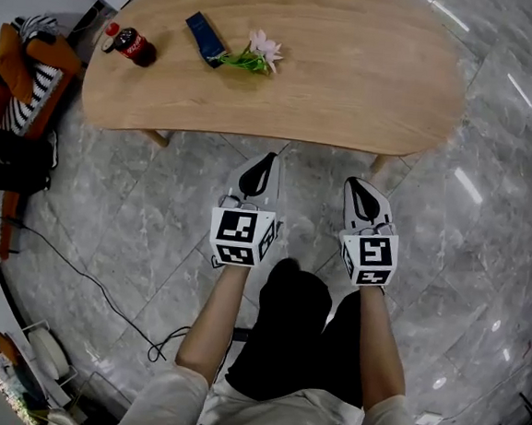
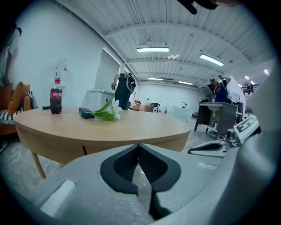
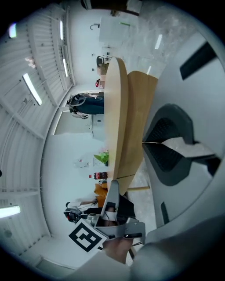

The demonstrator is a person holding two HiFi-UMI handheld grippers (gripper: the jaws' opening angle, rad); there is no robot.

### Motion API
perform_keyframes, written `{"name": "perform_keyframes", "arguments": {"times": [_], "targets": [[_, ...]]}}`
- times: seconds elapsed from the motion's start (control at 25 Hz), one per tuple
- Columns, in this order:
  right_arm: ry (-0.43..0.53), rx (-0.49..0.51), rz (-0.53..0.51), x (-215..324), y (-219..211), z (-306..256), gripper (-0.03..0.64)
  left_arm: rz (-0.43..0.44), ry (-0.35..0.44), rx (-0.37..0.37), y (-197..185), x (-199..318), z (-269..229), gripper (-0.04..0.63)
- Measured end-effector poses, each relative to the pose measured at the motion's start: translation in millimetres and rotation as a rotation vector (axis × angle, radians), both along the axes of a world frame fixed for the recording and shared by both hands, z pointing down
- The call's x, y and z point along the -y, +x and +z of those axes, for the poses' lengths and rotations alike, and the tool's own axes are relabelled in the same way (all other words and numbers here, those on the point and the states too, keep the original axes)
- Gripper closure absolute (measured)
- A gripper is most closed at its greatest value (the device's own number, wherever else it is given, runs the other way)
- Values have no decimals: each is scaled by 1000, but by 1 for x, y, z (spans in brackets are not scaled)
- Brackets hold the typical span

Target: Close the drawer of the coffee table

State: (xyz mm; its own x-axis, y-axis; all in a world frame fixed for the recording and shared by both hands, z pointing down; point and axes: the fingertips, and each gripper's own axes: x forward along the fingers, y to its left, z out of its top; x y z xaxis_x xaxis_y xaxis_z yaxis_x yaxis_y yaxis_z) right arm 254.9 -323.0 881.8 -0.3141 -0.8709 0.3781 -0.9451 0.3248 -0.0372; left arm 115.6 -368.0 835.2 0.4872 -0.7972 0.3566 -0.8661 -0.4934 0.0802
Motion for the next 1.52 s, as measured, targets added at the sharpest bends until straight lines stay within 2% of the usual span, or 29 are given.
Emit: {"name": "perform_keyframes", "arguments": {"times": [0.16,0.44,0.68,0.92,1.16,1.52], "targets": [[-51,72,15,-19,-7,-50,600,-7,-47,38,-5,-27,-59,586],[-129,136,36,-56,-23,-139,600,1,-62,80,-24,-74,-183,586],[-166,149,29,-81,-29,-217,600,-29,-94,76,-34,-102,-258,585],[-197,120,26,-120,-26,-296,600,-48,-133,45,-37,-143,-328,585],[-218,137,31,-167,-44,-370,600,-84,-171,2,-58,-199,-385,585],[-203,198,58,-241,-69,-452,600,-39,-166,-92,-64,-266,-452,584]]}}
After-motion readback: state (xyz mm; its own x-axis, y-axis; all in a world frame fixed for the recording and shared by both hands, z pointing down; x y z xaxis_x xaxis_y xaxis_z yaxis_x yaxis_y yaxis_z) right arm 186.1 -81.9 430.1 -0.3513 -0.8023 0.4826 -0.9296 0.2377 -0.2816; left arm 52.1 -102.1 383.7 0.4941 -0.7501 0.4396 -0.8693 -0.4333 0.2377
